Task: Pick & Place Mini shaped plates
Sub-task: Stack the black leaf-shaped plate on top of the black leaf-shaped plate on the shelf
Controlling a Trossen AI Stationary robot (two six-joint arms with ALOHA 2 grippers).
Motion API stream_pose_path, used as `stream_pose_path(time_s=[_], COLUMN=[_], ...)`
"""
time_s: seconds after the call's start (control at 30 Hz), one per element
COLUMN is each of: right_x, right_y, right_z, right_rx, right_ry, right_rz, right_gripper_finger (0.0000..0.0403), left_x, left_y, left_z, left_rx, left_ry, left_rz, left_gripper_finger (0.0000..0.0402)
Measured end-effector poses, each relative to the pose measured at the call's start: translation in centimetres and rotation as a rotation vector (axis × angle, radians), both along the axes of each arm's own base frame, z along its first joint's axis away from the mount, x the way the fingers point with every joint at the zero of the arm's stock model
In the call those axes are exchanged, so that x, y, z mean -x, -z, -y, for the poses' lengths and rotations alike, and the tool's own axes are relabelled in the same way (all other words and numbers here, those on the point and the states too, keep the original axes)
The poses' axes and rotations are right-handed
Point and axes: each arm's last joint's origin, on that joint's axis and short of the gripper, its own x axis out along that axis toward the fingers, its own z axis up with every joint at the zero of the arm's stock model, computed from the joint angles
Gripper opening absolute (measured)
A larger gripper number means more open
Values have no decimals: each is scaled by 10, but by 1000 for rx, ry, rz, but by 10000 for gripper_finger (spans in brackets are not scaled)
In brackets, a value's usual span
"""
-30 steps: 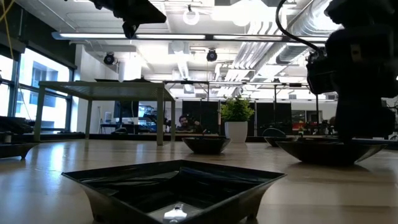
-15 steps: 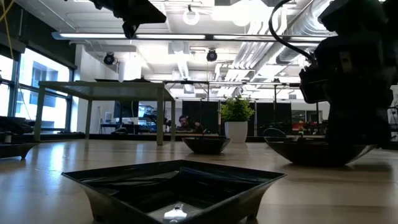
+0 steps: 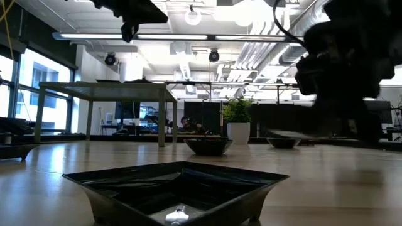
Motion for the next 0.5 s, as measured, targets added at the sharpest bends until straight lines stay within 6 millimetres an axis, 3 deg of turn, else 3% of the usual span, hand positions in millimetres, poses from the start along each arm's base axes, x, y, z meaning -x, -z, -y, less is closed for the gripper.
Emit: stream_pose_path(time_s=[0.27,0.5], right_x=[-17,-29], right_y=[-24,-43], right_z=[14,42], right_rx=[-5,88], right_ry=[321,542], right_rz=[302,481], right_gripper_finger=[2,4], left_x=[0,0], left_y=[-1,-3], left_z=[-2,-3], left_rx=[382,454], left_ry=[-179,-238], left_rz=[72,120], left_gripper_finger=[1,18])
